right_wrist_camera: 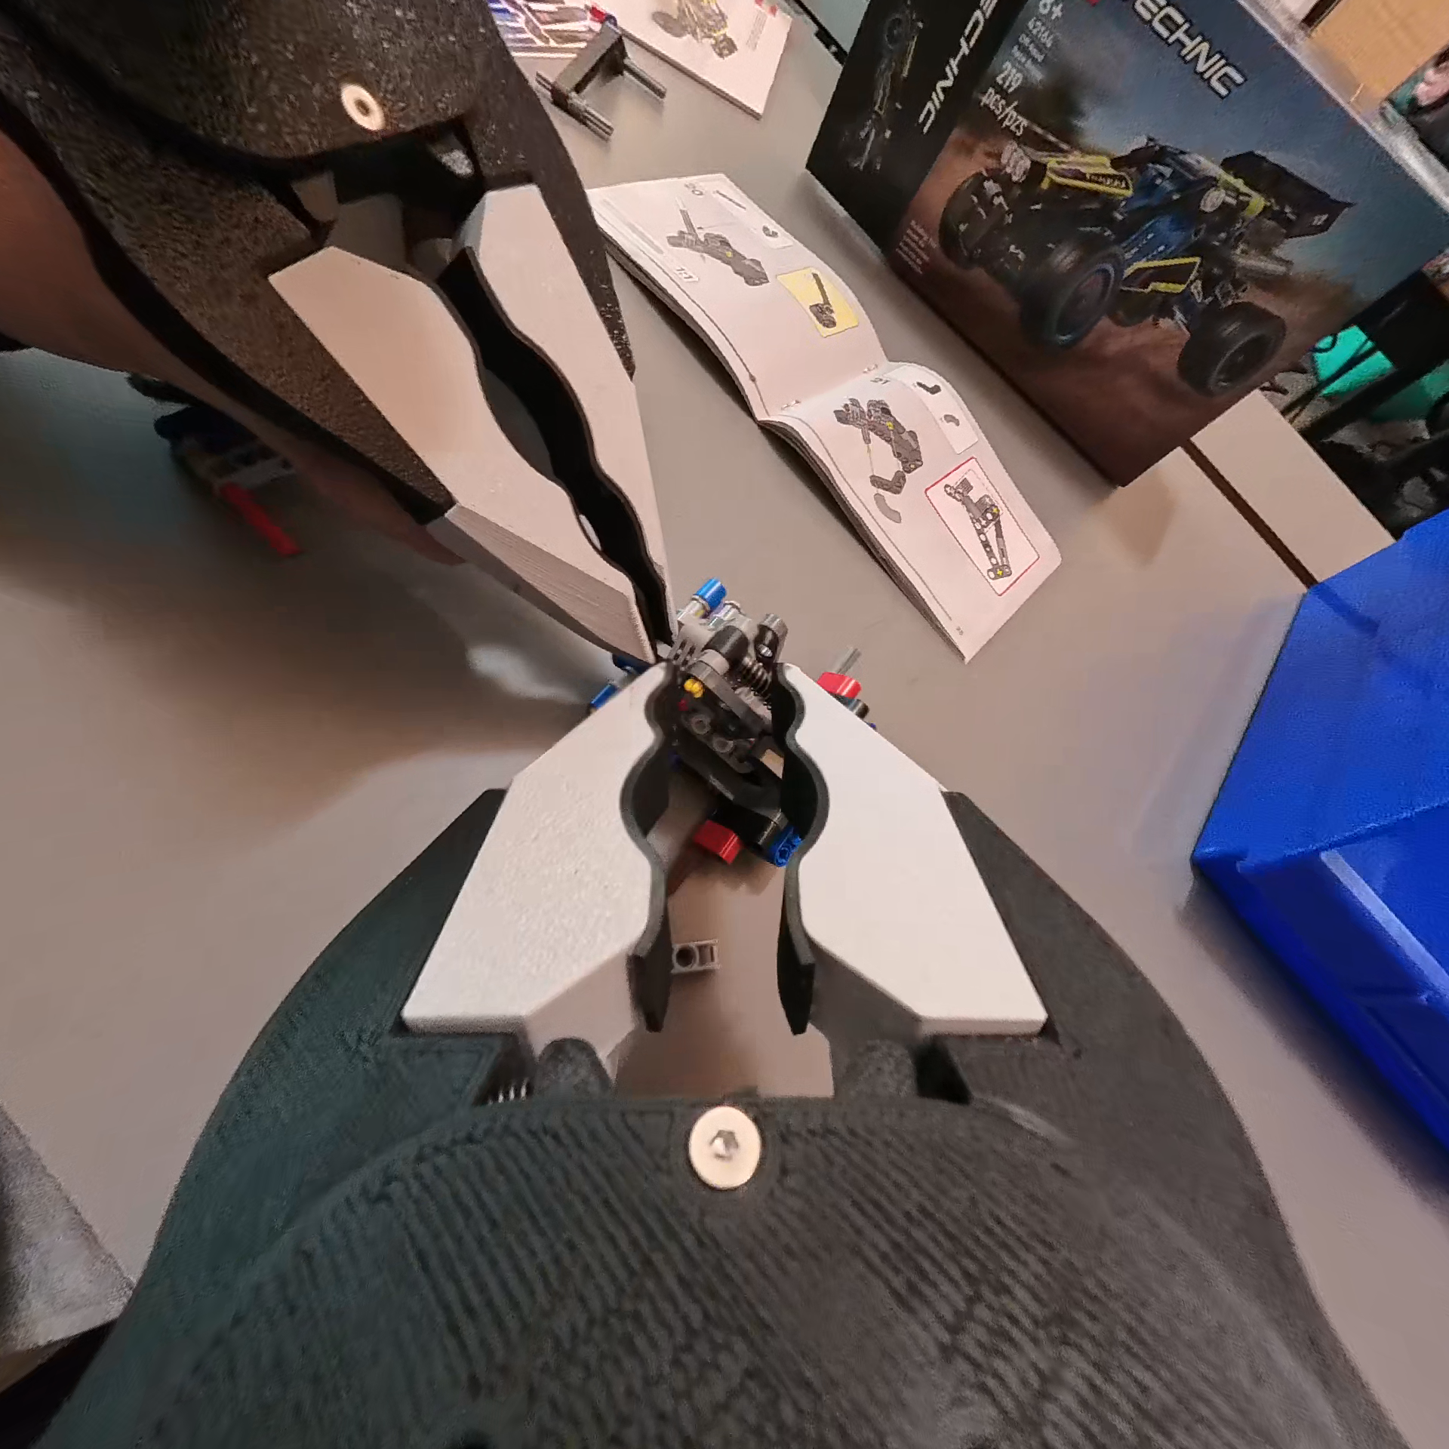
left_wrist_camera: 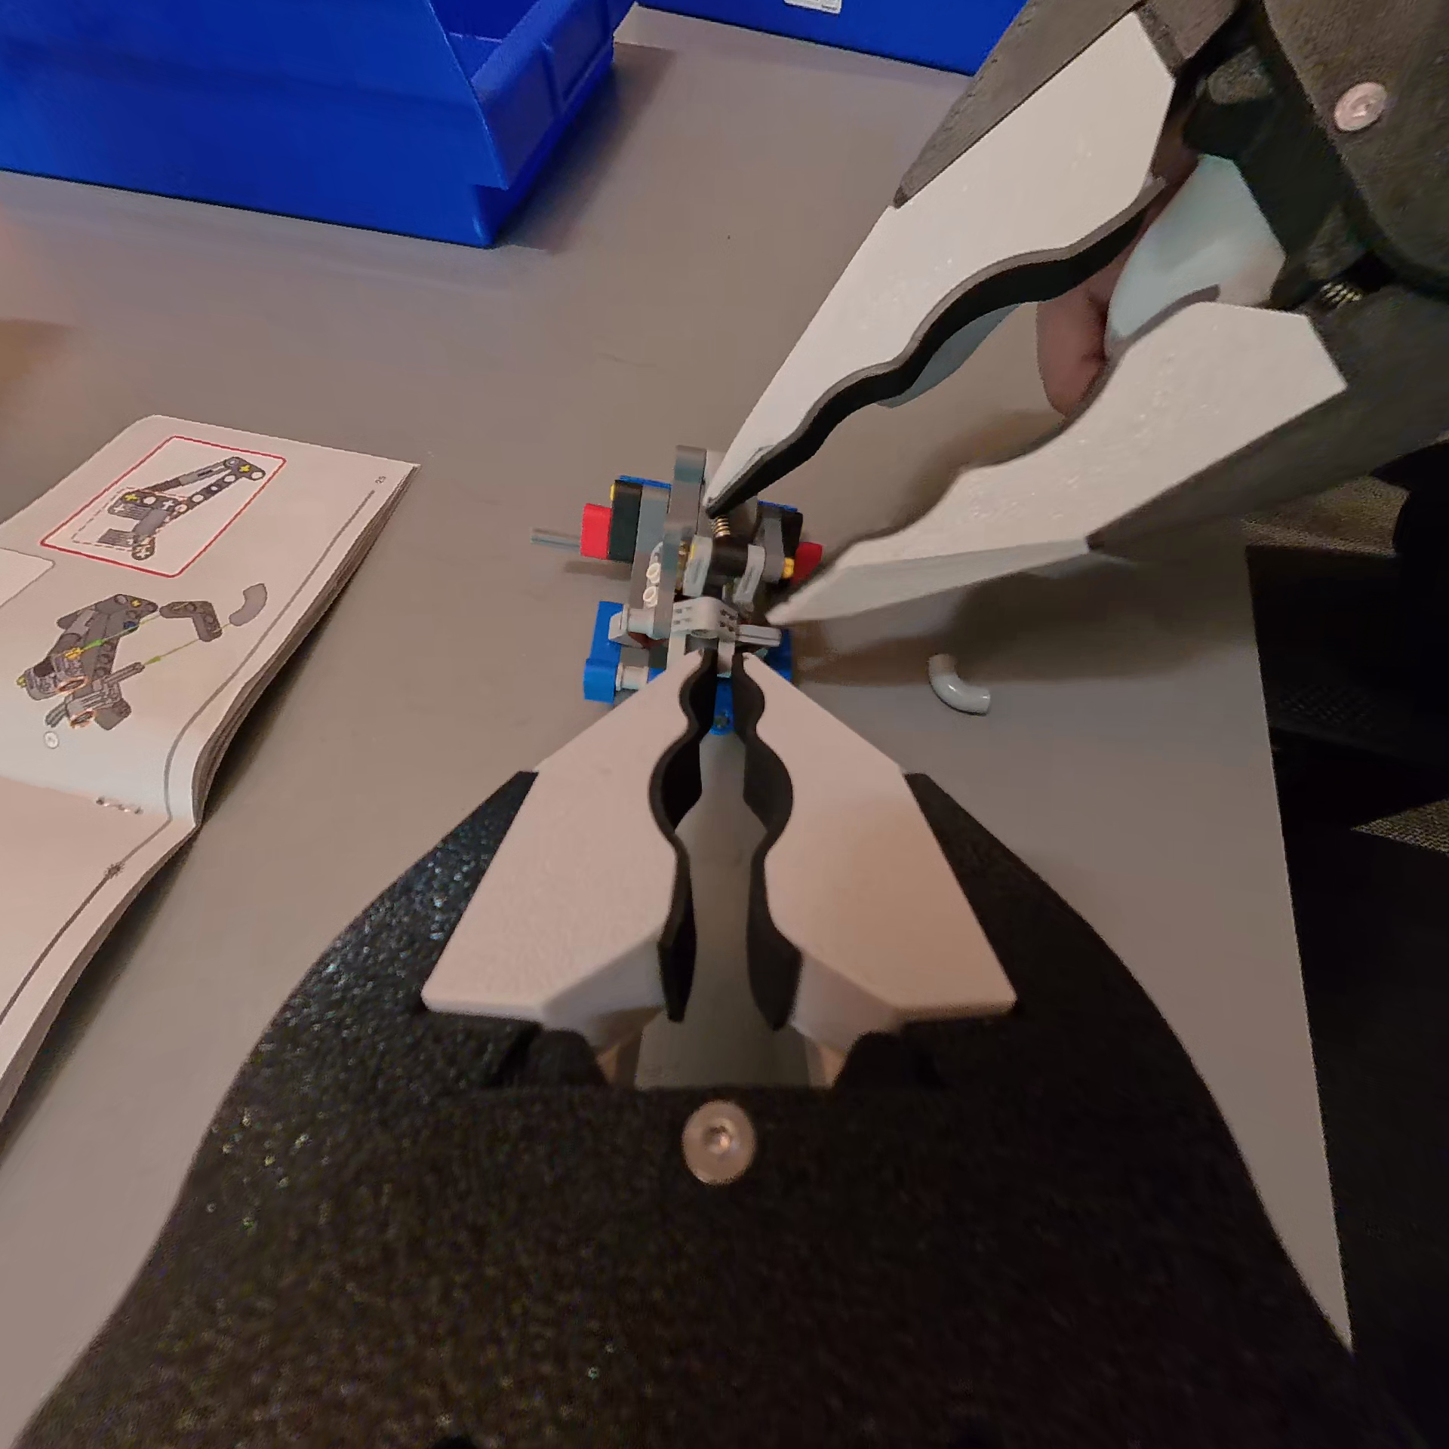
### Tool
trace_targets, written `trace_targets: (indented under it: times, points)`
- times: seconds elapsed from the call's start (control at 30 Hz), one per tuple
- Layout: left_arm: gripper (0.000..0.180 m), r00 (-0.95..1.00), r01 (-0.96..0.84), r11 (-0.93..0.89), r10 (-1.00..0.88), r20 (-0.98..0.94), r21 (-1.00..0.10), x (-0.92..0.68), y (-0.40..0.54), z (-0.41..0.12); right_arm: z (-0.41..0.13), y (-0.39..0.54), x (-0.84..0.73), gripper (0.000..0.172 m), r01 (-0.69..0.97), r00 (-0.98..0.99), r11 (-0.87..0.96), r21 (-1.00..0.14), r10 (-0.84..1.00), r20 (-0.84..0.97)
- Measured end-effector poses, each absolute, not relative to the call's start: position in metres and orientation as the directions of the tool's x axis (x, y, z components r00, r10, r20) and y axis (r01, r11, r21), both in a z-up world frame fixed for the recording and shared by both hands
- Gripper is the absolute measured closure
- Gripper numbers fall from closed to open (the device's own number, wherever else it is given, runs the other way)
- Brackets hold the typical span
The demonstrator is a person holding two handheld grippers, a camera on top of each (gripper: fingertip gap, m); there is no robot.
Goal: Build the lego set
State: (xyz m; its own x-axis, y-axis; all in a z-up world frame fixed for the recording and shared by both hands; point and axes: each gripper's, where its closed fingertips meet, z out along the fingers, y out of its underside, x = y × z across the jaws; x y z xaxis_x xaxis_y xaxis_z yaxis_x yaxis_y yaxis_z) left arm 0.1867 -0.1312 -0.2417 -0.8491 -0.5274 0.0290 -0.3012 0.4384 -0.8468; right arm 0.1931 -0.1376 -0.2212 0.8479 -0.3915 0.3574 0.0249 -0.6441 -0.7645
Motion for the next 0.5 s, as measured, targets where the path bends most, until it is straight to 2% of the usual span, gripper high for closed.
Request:
trace_targets:
  times: [0.07, 0.13, 0.2, 0.3, 0.4, 0.5]
  points:
    - [0.180, -0.850, -0.299, 0.440, -0.525, 0.027, -0.847, 0.187, -0.132, -0.242, -0.223, -0.138, 0.187, 0.141, 0.055, 0.861, -0.662, -0.748, -0.349, 0.371]
    - [0.180, -0.851, -0.295, 0.439, -0.524, 0.025, -0.849, 0.187, -0.132, -0.241, -0.222, -0.141, 0.185, 0.139, 0.064, 0.857, -0.671, -0.739, -0.342, 0.385]
    - [0.180, -0.848, -0.300, 0.434, -0.529, 0.030, -0.850, 0.187, -0.132, -0.241, -0.222, -0.146, 0.184, 0.142, 0.037, 0.861, -0.672, -0.740, -0.355, 0.365]
    - [0.180, -0.848, -0.309, 0.428, -0.528, 0.042, -0.850, 0.187, -0.131, -0.241, -0.226, -0.161, 0.189, 0.154, -0.082, 0.850, -0.657, -0.749, -0.439, 0.292]
    - [0.180, -0.850, -0.308, 0.431, -0.526, 0.041, -0.849, 0.187, -0.132, -0.241, -0.227, -0.160, 0.192, 0.154, -0.149, 0.848, -0.574, -0.805, -0.494, 0.195]
    - [0.180, -0.849, -0.313, 0.427, -0.525, 0.049, -0.848, 0.187, -0.132, -0.241, -0.222, -0.150, 0.189, 0.151, -0.087, 0.871, -0.536, -0.840, -0.450, 0.197]
